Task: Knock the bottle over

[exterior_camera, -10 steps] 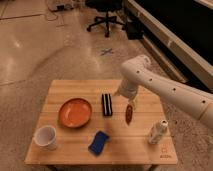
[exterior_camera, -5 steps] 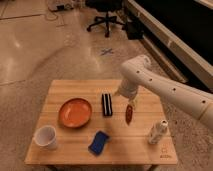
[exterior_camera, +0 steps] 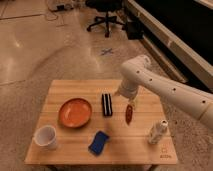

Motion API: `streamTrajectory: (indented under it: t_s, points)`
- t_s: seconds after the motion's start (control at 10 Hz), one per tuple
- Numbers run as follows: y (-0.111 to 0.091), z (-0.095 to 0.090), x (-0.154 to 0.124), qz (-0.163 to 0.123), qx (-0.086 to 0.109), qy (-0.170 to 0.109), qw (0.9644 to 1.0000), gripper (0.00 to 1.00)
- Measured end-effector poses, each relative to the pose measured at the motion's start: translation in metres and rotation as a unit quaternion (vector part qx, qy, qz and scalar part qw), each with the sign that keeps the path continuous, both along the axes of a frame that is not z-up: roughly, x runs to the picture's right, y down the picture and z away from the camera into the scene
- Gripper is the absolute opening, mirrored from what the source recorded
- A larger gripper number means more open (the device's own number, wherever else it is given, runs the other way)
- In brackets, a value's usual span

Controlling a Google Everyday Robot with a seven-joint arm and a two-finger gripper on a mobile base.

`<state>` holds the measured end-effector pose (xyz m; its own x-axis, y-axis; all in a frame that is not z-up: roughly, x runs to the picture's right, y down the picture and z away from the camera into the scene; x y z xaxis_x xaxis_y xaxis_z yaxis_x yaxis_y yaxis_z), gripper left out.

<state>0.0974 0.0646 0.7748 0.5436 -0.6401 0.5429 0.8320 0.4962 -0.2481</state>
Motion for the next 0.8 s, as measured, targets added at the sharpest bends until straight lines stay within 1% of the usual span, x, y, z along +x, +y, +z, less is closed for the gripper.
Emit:
streamTrajectory:
  t_s: [0.6,0.8]
  points:
    - [0.000,0.000,0.000,0.000,0.000,0.000,1.0000,0.80]
    - [0.001,-0.001,0.012,0.009,-0.001,0.011,0.9999,0.80]
